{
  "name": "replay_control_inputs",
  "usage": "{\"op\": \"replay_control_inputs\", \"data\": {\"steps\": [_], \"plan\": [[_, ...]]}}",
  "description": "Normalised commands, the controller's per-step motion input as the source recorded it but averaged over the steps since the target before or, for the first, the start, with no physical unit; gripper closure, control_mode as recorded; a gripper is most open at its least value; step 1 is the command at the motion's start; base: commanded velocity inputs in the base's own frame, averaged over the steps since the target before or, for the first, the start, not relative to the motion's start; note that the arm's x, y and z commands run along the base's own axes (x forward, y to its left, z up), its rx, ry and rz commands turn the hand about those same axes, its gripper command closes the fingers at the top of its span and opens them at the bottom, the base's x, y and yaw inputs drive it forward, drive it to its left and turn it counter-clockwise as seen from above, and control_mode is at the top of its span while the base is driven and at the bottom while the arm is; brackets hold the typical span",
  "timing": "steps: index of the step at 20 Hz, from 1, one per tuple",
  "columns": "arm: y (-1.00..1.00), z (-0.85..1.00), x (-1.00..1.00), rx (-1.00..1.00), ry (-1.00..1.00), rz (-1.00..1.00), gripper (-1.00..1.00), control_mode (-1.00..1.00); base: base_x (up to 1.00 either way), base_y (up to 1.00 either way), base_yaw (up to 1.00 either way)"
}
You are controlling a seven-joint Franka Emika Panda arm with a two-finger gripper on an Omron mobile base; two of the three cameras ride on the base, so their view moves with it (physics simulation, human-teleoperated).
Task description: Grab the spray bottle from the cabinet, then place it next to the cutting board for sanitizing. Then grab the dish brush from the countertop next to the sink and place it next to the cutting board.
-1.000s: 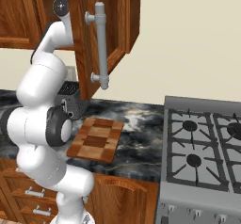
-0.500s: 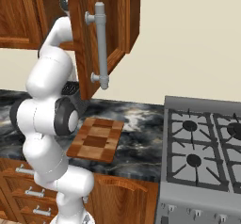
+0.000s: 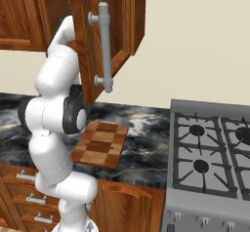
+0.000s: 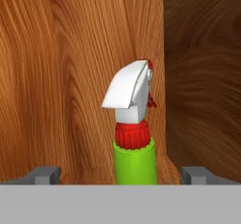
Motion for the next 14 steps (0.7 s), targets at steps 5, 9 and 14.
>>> {"op": "replay_control_inputs", "data": {"steps": [5,9,14], "plan": [[0.00,0.00,0.16,0.00,0.00,0.00,-1.00,-1.00,0.00,0.00,0.00],[-0.01,0.00,0.05,0.00,0.00,0.00,1.00,-1.00,0.00,0.00,0.00],[0.00,0.00,0.10,0.00,0.02,0.00,1.00,-1.00,0.00,0.00,0.00]]}}
